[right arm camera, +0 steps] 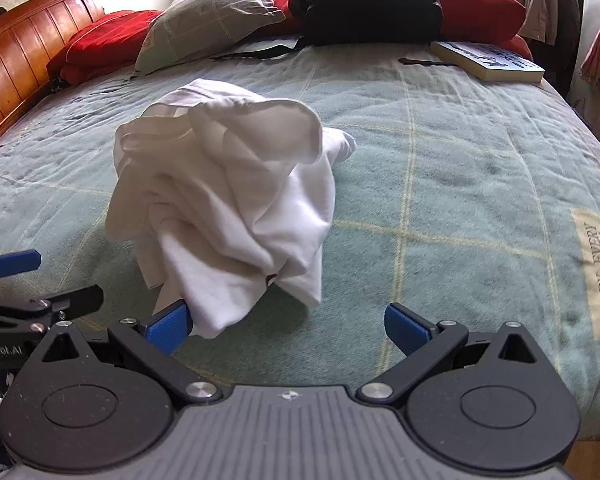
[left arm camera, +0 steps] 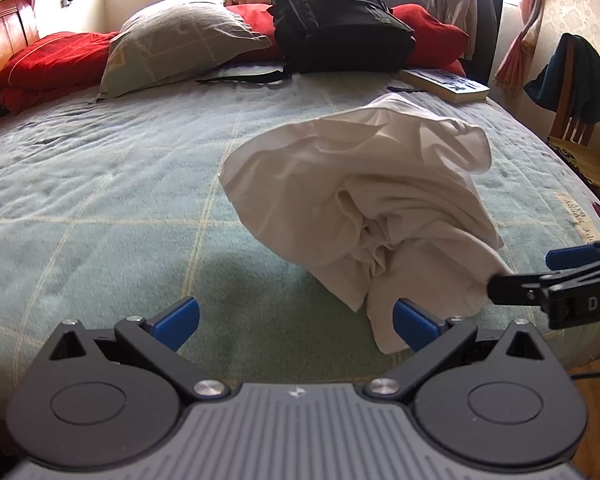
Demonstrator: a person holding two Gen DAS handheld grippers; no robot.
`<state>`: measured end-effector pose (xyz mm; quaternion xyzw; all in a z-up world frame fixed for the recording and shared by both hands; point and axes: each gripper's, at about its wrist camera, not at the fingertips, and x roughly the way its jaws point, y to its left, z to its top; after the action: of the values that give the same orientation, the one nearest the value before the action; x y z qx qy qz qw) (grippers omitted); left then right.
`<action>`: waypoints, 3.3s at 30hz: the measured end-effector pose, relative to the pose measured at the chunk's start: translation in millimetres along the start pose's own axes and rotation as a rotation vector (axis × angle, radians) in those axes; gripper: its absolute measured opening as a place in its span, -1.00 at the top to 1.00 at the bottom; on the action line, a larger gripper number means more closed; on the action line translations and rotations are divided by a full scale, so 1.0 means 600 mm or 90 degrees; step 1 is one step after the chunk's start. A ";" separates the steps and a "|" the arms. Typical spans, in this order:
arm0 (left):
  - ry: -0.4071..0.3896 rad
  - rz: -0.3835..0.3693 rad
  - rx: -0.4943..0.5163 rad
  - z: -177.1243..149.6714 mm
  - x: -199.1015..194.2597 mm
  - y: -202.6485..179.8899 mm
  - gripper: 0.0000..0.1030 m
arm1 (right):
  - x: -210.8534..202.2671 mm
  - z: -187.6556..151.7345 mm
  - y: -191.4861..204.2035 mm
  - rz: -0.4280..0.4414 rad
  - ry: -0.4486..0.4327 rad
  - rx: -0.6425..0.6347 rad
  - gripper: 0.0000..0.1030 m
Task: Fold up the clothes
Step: 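Grasp the white T-shirt with the right gripper while the left gripper approaches, then grasp the T-shirt with the left gripper while the right gripper holds it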
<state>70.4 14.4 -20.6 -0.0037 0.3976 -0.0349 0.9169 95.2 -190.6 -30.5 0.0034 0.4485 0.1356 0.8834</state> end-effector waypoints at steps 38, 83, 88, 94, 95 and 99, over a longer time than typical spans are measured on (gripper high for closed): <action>0.066 -0.068 0.075 0.062 0.074 0.034 -0.98 | 0.020 0.149 -0.055 0.146 -0.087 -0.161 -0.11; 0.054 -0.312 -0.208 0.067 0.190 0.149 -0.18 | 0.097 0.165 -0.201 0.234 -0.051 -0.022 0.13; 0.023 -0.321 -0.213 0.061 0.180 0.149 0.37 | 0.093 0.148 -0.210 0.275 -0.050 -0.002 -0.32; 0.002 -0.285 -0.198 0.074 0.168 0.149 0.79 | 0.088 0.161 -0.191 0.243 -0.061 -0.045 -0.37; -0.002 -0.282 -0.193 0.077 0.166 0.149 0.80 | 0.087 0.163 -0.187 0.238 -0.062 -0.052 -0.33; -0.014 -0.249 -0.152 0.093 0.153 0.148 0.90 | 0.083 0.171 -0.175 0.216 -0.070 -0.080 0.65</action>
<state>179.3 95.7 -52.5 -0.1896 0.3804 -0.1649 0.8900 229.5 -267.6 -21.9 0.0313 0.3835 0.3102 0.8693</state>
